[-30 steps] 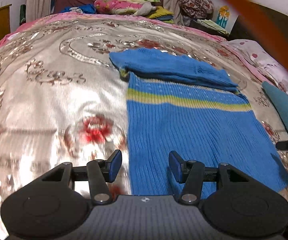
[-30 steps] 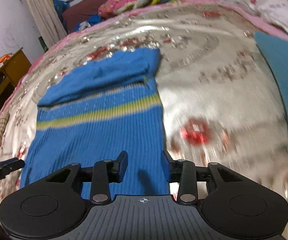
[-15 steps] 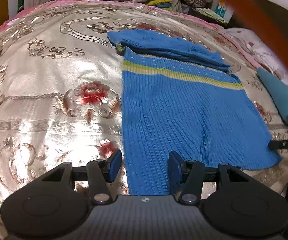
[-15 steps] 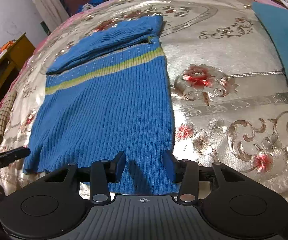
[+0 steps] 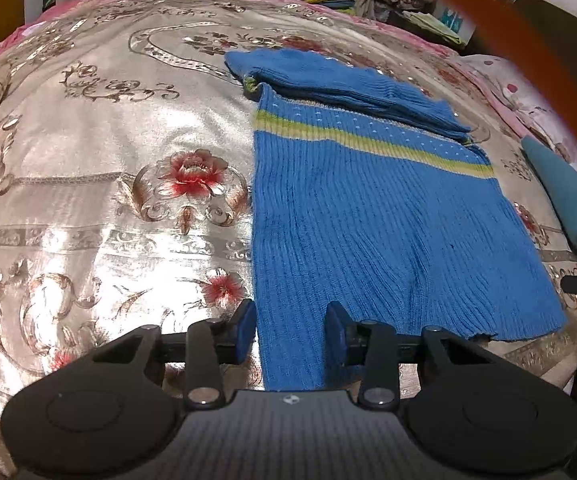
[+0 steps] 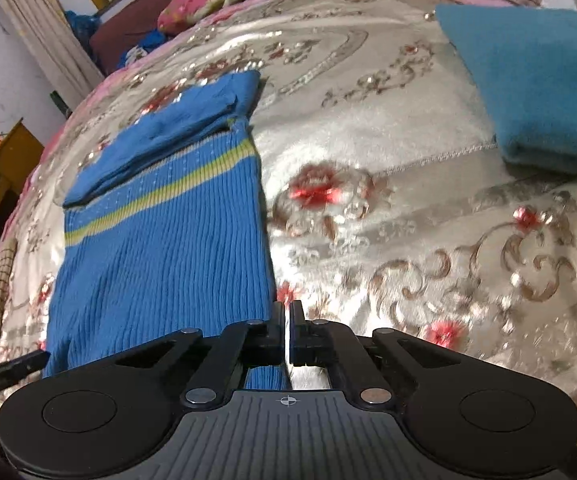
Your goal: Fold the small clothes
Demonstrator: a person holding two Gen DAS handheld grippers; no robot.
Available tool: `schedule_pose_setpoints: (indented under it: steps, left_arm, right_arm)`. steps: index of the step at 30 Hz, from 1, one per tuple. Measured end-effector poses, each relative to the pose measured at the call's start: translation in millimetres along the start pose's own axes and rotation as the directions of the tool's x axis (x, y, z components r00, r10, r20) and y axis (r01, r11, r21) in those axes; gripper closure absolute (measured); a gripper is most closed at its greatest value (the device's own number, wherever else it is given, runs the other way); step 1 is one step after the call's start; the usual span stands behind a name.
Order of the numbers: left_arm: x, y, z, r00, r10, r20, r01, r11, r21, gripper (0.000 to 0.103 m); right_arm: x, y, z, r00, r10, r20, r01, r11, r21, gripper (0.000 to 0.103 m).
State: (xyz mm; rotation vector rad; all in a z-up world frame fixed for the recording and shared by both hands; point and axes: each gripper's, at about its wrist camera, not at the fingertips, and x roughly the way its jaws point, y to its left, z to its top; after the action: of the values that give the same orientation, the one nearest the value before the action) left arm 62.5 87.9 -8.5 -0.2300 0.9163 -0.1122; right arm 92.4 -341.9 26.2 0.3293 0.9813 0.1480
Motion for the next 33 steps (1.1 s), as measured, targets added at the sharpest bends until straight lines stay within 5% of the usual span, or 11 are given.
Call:
schedule_pose_setpoints:
  steps: [5,9,17,20,25,29,33]
  left_arm:
    - [2,4,2,1.0,-0.009,-0.01,0.008,1.0,-0.021,0.057]
    - [5,1,1,1.0,-0.01,-0.01,0.01,1.0,-0.008,0.05]
    - [6,0,3,0.999,-0.036,-0.011,0.036,0.999,0.0,0.048]
    - [6,4,4,0.999,-0.049,-0.006,0.049,0.999,-0.017,0.055]
    - [5,9,4,0.999,-0.048,-0.007,0.048,0.998,-0.04,0.061]
    - [8,10,6,0.999,-0.052,-0.015,0.051,0.997,-0.051,0.061]
    - [6,11,9,0.998,-0.059,-0.023,0.057,0.997,-0.057,0.061]
  right_arm:
    - [8,2,-3,0.998,0.065,-0.025,-0.065,0.998,0.021,0.09]
    - [12,7,-3,0.997,0.066,-0.043,-0.067,0.998,-0.006,0.067]
    - [19,6,-6,0.993,0.09,-0.077,-0.092,0.996,-0.019,0.065]
    - [23,7,-8,0.988,0.132,-0.083,-0.133,0.991,-0.007,0.063]
    - [26,9,-8,0.983,0.163,-0.081,-0.164,0.987,0.0,0.064]
    - [30,14,-10,0.98,0.176,-0.097,-0.178,0.984,-0.009,0.087]
    - [29,5,-6,0.977,0.2,-0.074,-0.195,0.979,0.064,0.094]
